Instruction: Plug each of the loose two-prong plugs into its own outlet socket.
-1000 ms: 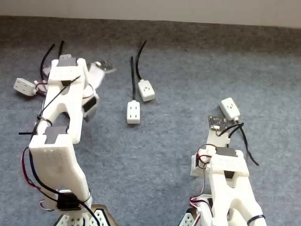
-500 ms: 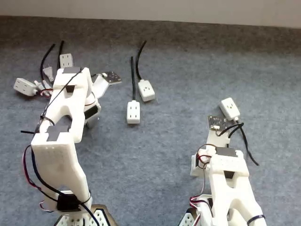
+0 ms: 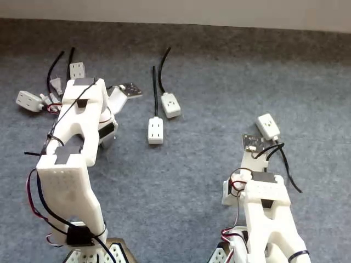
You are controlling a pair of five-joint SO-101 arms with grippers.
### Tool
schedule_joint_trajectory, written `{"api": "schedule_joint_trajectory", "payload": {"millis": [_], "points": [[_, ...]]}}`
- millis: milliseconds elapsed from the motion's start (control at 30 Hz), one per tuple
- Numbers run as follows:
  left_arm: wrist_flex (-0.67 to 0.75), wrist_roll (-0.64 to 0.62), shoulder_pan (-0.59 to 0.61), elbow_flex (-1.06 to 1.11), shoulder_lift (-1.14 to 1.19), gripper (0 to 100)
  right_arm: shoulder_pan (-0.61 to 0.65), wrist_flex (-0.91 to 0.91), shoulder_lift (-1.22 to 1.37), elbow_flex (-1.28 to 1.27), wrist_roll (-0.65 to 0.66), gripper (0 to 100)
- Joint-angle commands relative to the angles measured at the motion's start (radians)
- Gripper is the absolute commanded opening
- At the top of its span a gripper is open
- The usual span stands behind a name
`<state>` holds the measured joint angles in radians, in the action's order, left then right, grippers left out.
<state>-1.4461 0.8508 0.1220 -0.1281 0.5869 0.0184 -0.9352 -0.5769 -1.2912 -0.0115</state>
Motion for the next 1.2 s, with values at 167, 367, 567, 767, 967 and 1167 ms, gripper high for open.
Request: {"api": "schedule_joint_trajectory", "payload": {"millis": [167,367,567,767,967,1167], "points": [[0.084,-0.069,-0.091,-0.025,-0.007,1,-0.012,0.038,0.001,-0.004,0.006,40.6],[0.084,-0.071,-0.114,-0.027,-0.007,1,-0.012,0.039,0.001,-0.004,0.006,40.6],[0.098,-0.069,-0.113,-0.048,-0.015,1,-0.012,0.039,0.001,-0.004,0.006,40.6],[0.037,-0.071,-0.120,-0.124,-0.165,1,-0.012,0.039,0.001,-0.004,0.006,40.6],[-0.071,-0.071,-0.189,-0.120,-0.414,1,-0.012,0.039,0.001,-0.004,0.006,40.6],[-0.150,-0.146,-0.285,-0.013,-0.630,1,-0.013,0.039,0.001,-0.002,0.006,40.6]]}}
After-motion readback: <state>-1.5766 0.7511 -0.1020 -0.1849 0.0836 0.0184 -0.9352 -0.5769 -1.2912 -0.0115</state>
